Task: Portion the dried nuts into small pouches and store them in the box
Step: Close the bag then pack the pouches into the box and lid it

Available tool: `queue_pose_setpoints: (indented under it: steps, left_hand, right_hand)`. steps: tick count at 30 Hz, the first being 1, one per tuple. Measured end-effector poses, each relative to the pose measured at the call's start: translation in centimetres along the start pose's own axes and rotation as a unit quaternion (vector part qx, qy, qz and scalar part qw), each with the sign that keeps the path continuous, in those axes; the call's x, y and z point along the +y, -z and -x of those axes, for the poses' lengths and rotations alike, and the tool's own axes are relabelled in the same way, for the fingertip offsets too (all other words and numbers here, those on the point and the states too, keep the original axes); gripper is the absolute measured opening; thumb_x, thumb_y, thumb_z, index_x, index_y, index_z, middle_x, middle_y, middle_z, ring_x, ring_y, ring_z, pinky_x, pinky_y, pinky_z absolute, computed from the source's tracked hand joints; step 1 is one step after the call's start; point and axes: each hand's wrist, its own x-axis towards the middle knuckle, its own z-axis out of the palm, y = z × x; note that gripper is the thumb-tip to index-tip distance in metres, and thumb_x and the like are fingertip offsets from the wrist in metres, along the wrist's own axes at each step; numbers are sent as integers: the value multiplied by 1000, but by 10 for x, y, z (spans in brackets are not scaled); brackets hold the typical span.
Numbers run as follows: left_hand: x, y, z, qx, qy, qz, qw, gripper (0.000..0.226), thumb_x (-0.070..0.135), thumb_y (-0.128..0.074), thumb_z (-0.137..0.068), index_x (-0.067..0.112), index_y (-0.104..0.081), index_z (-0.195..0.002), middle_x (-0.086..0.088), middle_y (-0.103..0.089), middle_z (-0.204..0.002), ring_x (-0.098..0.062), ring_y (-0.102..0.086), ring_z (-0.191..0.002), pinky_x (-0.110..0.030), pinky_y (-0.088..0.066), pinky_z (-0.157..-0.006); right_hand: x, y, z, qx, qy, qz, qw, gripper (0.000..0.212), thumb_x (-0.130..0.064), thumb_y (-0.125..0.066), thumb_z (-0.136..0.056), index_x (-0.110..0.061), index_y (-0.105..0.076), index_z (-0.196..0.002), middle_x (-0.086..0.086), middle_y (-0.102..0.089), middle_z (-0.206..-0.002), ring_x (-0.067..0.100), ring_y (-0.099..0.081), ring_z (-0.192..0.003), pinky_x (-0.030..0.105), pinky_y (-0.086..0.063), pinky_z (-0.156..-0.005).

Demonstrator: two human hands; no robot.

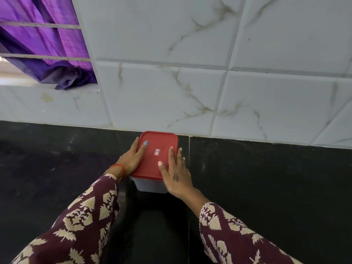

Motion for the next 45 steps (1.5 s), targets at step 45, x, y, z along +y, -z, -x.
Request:
queue_pose_setpoints:
  steps: [45]
  left_hand:
    - [4,-20,30,115,-86,-299,943,74,71,-8,-86,35,-16,-150,7,-5,-160,-30,-10,-146,-59,1,-114]
  right_hand:
    - [-1,12,-7,-39,36,53,997,69,-59,-19,-96,-32,17,-148,-1,25,-156,29,13,-146,60,-1,-114]
